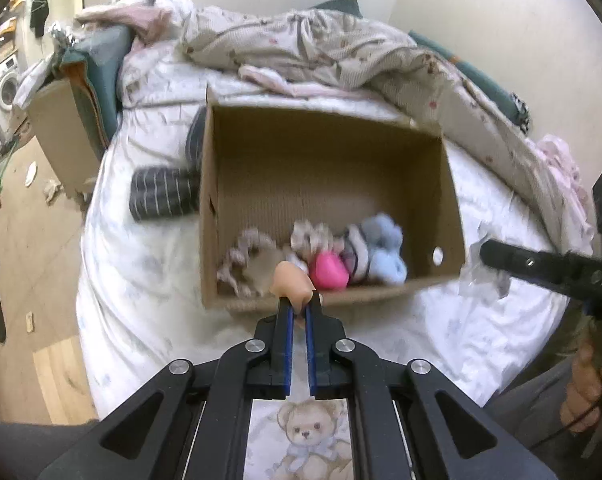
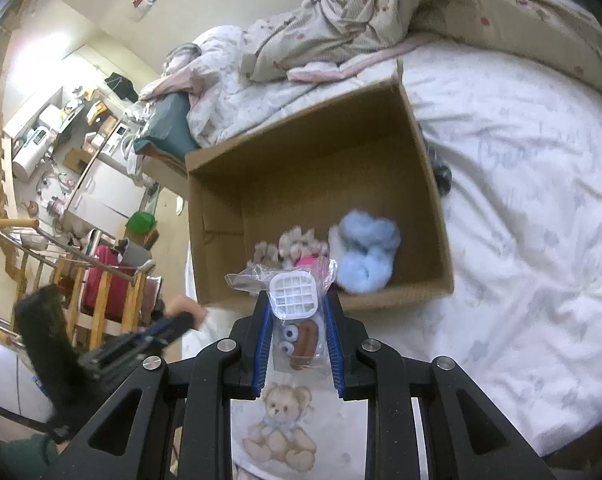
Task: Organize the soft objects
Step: 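Lower the bag and foam piece into the box and open both grippers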
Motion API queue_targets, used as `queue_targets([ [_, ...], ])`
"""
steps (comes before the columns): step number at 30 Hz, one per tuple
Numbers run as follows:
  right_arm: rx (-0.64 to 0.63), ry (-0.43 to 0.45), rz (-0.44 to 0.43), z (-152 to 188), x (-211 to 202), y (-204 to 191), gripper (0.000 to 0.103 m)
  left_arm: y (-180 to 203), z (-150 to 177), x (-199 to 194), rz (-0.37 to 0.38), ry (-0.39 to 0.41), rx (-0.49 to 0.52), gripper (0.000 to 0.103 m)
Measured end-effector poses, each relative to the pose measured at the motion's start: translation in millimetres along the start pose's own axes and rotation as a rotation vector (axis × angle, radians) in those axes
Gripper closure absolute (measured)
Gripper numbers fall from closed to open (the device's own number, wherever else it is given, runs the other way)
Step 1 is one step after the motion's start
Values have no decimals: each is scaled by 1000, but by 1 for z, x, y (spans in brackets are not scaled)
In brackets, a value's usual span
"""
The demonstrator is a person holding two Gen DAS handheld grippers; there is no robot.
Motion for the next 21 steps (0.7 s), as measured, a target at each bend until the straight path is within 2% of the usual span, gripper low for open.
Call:
queue_targets([
  [6,-36,37,26,-24,5,-3,76,0,-35,2,-7,24,38,98],
  [10,-51,48,86,-37,19,3,76,-1,-49,18,-17,20,50,98],
  [21,-24,2,199,-35,50,33,76,-11,-44,72,-72,-17,55,98],
])
Point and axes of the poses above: each gripper's, at about its wrist camera, not at the fingertips, and x roughly the way its jaws point, y to its right, z to its underside, the point moved 4 cm from there along x, roughly the way its jaws point, and after that the axes turned 5 degrees about x, right-handed, at the moved point
